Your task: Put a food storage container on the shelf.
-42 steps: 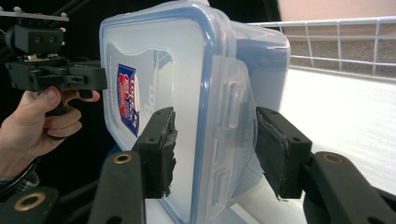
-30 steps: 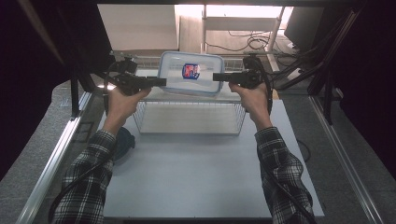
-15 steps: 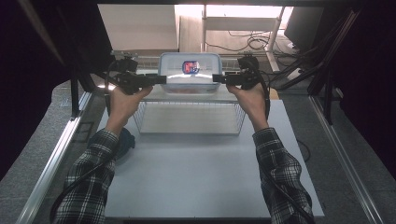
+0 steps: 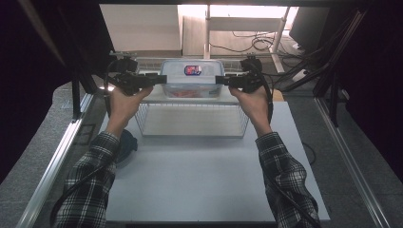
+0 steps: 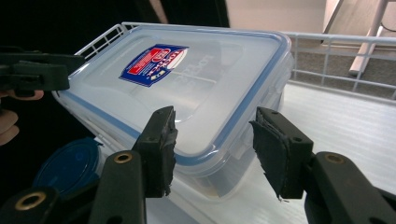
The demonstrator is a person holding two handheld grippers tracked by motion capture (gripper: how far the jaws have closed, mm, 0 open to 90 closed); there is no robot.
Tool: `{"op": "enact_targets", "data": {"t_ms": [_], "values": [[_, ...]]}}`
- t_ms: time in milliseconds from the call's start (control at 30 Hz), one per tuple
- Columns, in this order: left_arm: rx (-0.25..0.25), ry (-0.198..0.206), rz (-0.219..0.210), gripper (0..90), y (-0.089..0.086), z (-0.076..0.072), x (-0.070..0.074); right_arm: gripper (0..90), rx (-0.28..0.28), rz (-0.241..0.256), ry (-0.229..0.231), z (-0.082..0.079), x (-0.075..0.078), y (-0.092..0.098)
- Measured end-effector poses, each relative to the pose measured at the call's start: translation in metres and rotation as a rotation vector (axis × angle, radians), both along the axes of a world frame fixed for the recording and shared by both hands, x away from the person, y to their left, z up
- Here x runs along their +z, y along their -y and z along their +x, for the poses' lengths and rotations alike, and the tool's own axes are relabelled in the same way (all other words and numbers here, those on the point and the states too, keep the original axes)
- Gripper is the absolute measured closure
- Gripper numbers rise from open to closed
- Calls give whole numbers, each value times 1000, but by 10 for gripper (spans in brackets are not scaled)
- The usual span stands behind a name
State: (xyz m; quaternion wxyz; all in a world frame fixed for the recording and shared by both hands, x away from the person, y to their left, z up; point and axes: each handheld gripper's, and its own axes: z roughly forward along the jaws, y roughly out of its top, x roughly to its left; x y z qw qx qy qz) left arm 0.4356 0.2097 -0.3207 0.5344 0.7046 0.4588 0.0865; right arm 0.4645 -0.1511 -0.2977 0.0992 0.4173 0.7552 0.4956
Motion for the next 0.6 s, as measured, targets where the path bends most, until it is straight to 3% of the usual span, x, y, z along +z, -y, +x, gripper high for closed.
{"op": "enact_targets", "data": {"t_ms": [133, 433, 533, 567, 600], "values": [[-9, -3, -28, 488, -2, -2, -3, 485, 7, 4, -6, -1, 0, 0], [-11, 19, -18, 486, -1, -2, -3, 484, 4, 11, -13, -4, -1, 1], [1, 40, 8, 481, 1, -4, -1, 425, -10, -9, 6, -6, 0, -1], [4, 85, 52, 459, 4, -9, 2, 392, -8, -11, 12, -7, 1, -1], [4, 85, 52, 438, 4, -9, 2, 392, -8, -11, 12, -7, 1, -1]]}}
